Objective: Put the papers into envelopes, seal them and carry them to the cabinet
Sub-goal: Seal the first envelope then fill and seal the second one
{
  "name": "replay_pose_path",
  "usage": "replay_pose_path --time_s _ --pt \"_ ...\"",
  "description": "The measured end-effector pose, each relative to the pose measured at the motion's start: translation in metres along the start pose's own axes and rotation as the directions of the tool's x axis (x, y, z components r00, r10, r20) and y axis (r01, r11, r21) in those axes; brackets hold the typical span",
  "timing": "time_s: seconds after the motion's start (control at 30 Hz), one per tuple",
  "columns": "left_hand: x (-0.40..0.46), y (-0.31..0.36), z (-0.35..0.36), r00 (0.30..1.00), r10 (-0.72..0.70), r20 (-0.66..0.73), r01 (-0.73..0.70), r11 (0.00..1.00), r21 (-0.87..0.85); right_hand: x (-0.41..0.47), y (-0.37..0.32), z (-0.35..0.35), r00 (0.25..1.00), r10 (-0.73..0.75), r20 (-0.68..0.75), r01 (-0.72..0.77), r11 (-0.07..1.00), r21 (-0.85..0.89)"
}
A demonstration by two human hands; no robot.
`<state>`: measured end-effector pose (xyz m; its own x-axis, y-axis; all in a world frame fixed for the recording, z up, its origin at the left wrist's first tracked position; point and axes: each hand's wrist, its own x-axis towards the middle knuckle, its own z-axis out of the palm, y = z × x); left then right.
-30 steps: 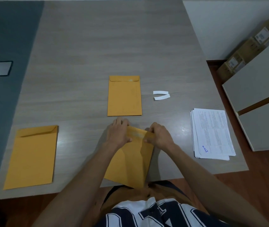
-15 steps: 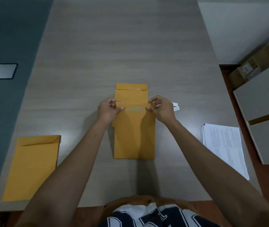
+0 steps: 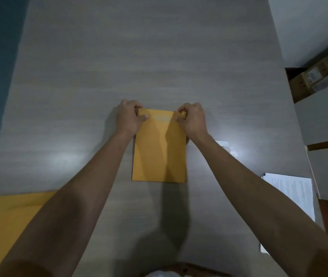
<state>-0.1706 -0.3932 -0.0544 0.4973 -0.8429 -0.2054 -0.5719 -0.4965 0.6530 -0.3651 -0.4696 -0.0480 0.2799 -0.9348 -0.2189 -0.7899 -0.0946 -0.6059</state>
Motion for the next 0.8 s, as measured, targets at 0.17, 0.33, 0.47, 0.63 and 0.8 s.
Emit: replay_pose_path --time_s 0.17,0.33,0.47,0.63,0.8 --pt "0.002 -0.002 0.002 0.978 0.125 0.167 -0.162 0.961 0.225 0.002 0.009 0.002 0.988 -0.116 0.105 0.129 0.984 -0.123" --pt "0.003 0.000 -0.002 0.943 0.022 0.333 -0.104 0.967 0.233 0.008 0.004 -0.003 0.967 -0.105 0.231 0.161 0.957 -0.242" --pt "-0.003 0.000 -0.015 0.913 -0.051 0.405 0.045 0.999 0.022 0.008 -0.003 -0.017 0.926 -0.056 0.373 0.084 0.995 -0.061" --pt "-0.020 0.000 -0.035 0.827 -0.160 0.539 0.373 0.874 -0.312 -0.001 -0.008 -0.031 0.898 -0.071 0.434 0.044 0.996 0.072" --pt "-0.024 0.000 -0.033 0.832 -0.212 0.513 0.428 0.833 -0.351 0.002 -0.013 -0.033 0.903 -0.045 0.427 0.026 0.998 0.050"
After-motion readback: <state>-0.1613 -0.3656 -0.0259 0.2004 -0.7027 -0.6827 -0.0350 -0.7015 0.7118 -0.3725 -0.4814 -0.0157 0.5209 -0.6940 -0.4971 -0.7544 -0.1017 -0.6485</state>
